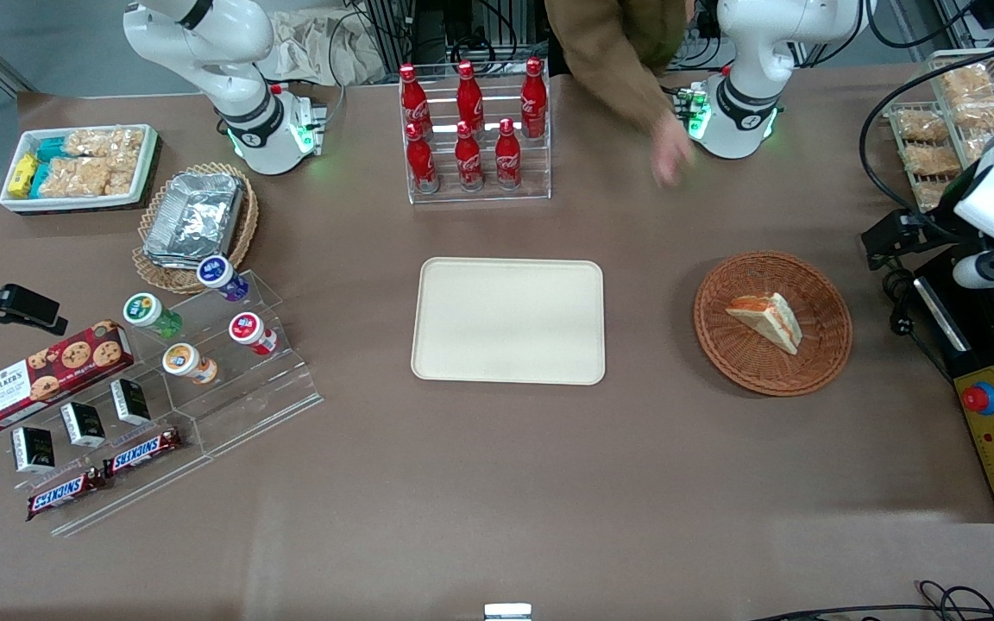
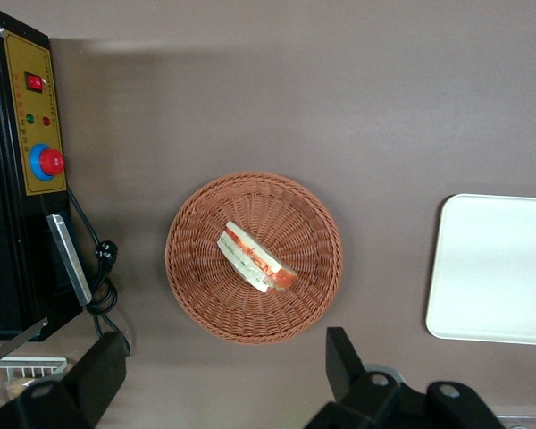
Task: Place sandwich from basket to tray
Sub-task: 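Move the left gripper toward the sandwich in the wicker basket, then lower the left gripper and close it on the wrapped sandwich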
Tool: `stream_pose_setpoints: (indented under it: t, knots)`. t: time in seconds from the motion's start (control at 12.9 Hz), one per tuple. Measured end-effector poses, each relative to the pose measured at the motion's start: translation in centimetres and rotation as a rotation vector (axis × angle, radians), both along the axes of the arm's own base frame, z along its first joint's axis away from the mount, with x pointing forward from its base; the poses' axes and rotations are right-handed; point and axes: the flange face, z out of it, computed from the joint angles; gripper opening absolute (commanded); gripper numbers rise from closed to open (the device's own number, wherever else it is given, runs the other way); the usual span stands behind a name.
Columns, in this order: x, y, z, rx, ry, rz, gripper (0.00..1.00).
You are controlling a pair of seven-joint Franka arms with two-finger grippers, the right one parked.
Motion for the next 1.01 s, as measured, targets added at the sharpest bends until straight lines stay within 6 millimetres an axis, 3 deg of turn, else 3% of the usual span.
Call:
stream_pose_setpoints:
  t: [0.23,0.39,0.54,0.78,1.01]
  knots:
    - [0.1,0.1,-0.2,0.000,0.003,0.023,1.00]
    - [0.3,-0.1,-0.7,-0.003,0.006,0.193,1.00]
    - [0.8,-0.5,-2.6,-0.011,0.027,0.372,1.00]
    - [0.7,-0.5,-8.9,-0.013,0.012,0.637,1.00]
    - [-2.7,-0.2,-18.0,-0.035,-0.034,0.789,1.00]
